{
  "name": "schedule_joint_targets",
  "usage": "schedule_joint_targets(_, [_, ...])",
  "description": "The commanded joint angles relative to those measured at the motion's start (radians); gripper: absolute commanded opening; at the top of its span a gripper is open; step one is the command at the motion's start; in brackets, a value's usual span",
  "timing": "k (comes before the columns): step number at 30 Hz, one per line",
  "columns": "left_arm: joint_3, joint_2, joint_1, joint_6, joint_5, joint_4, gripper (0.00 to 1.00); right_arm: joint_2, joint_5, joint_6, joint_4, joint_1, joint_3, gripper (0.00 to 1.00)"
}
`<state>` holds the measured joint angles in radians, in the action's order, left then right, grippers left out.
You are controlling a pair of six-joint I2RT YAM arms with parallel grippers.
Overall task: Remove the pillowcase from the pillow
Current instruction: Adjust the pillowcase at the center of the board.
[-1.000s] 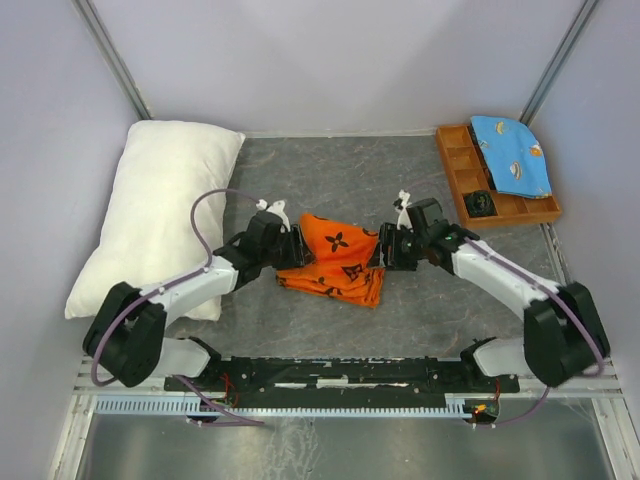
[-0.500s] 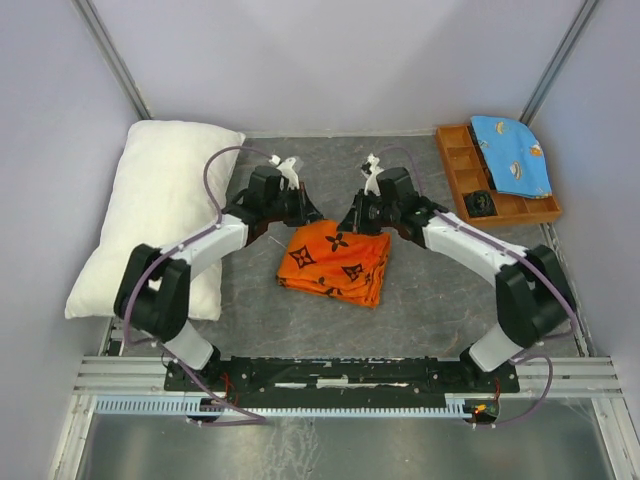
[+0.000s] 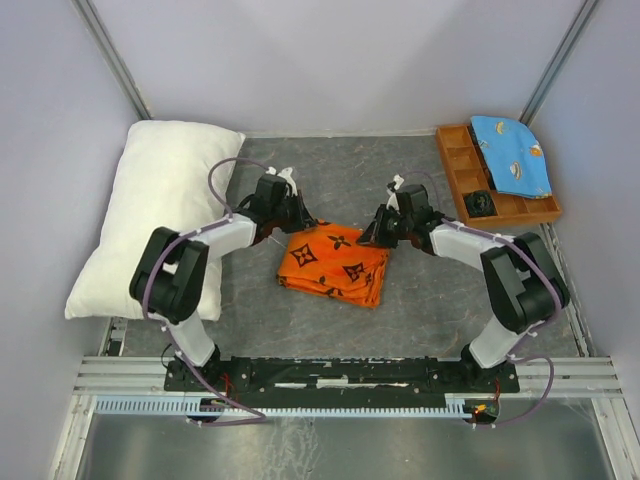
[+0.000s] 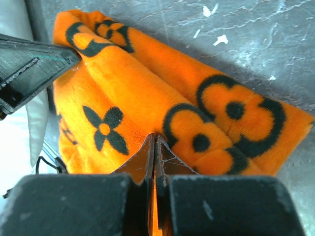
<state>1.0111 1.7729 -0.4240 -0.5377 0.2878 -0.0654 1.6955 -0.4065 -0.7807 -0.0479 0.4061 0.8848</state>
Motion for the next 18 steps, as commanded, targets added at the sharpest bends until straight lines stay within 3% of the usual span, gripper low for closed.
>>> schedule_joint_targets(1, [0.084, -0.201, -0.022, 0.05, -0.096, 0.121, 0.03, -0.156, 0.042, 0.06, 0.093, 0.036, 0.102, 0.02])
schedule_joint_targets(6, [-0.021, -0.339, -0.049, 0.053, -0.044, 0.222, 0.03, -0.238, 0.026, 0.126, 0.152, 0.105, 0.114, 0.02])
schedule_joint_targets(12, [-0.293, -0.421, -0.104, -0.062, -0.061, 0.126, 0.03, -0.215, -0.064, 0.15, 0.117, 0.168, -0.063, 0.02])
schedule_joint_targets(18, [-0.437, -0.455, -0.157, -0.145, -0.085, 0.066, 0.03, -0.261, -0.052, 0.253, 0.291, 0.22, -0.18, 0.02])
